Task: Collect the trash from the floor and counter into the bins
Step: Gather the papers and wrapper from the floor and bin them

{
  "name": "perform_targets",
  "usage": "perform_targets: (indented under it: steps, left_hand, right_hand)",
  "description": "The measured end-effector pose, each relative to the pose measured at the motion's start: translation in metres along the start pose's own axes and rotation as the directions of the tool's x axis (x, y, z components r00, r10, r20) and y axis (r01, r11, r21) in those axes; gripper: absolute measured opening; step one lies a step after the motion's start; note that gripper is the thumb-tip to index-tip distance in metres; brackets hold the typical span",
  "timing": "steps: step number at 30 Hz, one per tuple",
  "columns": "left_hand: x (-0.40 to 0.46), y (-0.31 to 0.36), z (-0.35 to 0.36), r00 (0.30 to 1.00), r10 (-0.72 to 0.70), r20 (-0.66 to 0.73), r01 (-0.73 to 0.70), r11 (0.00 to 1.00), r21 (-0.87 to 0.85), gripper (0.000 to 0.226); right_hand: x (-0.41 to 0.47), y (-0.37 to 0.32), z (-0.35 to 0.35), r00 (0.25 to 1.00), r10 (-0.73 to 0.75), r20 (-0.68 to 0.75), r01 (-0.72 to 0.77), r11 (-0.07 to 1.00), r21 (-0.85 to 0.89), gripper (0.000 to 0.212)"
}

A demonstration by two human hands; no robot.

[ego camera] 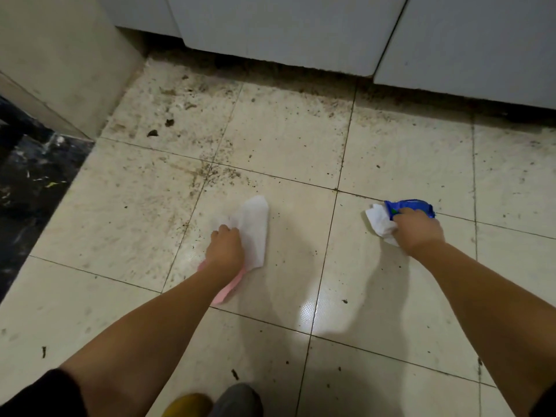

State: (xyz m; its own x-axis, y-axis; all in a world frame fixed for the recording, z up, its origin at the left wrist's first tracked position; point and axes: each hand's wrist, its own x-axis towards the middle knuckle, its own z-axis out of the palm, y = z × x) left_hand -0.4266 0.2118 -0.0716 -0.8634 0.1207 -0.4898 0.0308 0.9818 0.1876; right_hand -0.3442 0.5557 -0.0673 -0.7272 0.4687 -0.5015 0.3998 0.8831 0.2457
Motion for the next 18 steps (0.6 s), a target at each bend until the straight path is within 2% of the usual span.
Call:
perform_targets:
  steps: [3,5,8,14,18]
  left_hand:
    - [-0.003,-0.005,0.001,0.999,0.033,0.013,-0.032,0.999,-0.018,0.015]
    - [-0.011,-0.006,-0.006,0.999,0.044,-0.005,-0.045,0.998,-0.054,0.014]
    - [-0.039,0.003,-0.040,1.000,0.006,-0.018,-0.008,0.991,-0.136,0.013]
    - [-0.139,0.037,-0.142,1.000,0.011,0.014,-0.007,0.970,-0.244,0.013]
    - [-0.219,0.050,-0.215,0.998,-0.052,0.021,0.056,0.924,-0.377,0.011]
  right_hand:
    - [-0.005,-0.006,-0.007,0.999,-0.015,-0.039,0.014,1.000,-0.027,0.013]
    - [-0.017,-0.009,-0.014,0.995,-0.046,-0.091,0.045,0.999,-0.012,0.013]
    - [-0.059,-0.013,-0.040,0.990,-0.101,-0.094,0.102,0.995,0.005,0.019]
    - [-0.160,-0.007,-0.143,0.973,-0.224,-0.058,0.224,0.974,0.009,0.021]
    - [-0.228,-0.005,-0.224,0.942,-0.325,-0.081,0.326,0.945,0.006,0.021]
